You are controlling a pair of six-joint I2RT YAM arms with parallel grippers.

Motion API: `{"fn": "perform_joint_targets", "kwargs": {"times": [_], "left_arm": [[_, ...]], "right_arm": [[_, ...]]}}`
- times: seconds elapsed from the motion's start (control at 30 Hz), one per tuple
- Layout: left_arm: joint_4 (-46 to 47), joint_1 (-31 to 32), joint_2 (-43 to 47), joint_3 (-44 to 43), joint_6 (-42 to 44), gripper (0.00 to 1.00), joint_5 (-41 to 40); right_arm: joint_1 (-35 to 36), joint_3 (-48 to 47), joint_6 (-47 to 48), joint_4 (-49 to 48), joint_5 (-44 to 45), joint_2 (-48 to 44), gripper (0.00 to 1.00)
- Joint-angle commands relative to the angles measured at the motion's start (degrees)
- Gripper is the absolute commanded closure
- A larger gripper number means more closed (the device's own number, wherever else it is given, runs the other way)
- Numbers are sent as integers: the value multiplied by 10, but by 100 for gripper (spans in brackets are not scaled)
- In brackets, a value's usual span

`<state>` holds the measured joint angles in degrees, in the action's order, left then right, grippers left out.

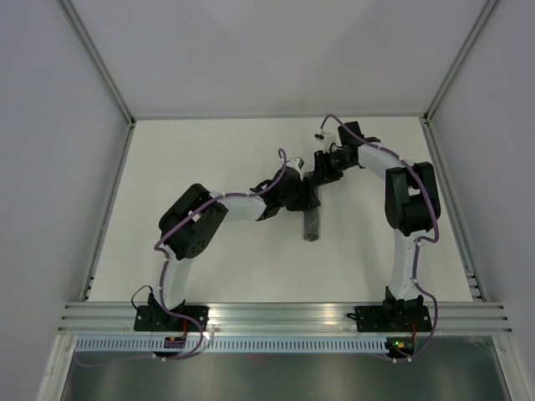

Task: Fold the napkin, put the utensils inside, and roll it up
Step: Roll the napkin with the utensil

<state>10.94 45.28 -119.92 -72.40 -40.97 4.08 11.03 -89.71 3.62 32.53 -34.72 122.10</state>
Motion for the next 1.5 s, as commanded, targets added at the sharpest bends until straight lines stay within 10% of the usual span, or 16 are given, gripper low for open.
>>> {"fn": "perform_joint_targets", "kwargs": {"times": [0.0,1.47], "left_arm": [[-130,8,-18,52,24,40,6],[-63,8,72,116,61,37,-38]], "right_arm": [[3,-8,10,-5,58,5,70],[5,2,16,-12,72,-9,66]]}}
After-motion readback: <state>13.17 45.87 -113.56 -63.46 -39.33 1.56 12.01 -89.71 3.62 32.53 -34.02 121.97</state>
